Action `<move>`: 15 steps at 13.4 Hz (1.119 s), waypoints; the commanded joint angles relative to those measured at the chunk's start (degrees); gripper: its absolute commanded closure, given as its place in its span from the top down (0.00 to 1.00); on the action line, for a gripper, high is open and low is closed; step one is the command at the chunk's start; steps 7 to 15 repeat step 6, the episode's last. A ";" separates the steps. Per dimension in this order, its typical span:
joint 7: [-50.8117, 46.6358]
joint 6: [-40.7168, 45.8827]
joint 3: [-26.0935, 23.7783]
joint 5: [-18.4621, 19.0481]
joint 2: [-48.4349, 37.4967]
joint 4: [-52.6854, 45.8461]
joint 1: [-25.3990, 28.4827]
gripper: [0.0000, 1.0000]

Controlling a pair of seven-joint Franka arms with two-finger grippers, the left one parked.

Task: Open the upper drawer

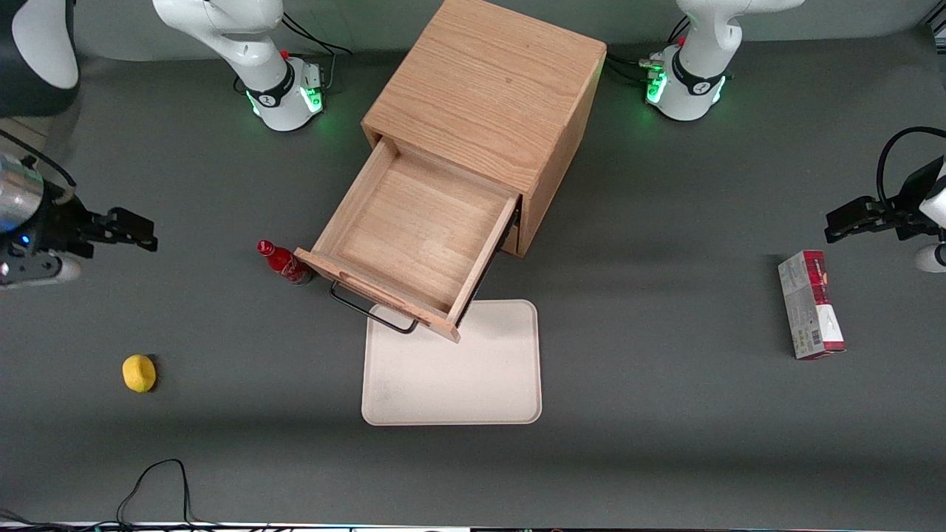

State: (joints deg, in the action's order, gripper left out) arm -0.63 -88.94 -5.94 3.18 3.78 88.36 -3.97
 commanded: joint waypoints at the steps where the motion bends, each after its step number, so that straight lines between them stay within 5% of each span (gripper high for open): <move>1: -3.15 -3.00 0.84 0.42 -5.37 6.82 0.81 1.00; 15: -4.11 -5.02 0.84 -1.06 -4.14 6.56 0.81 1.00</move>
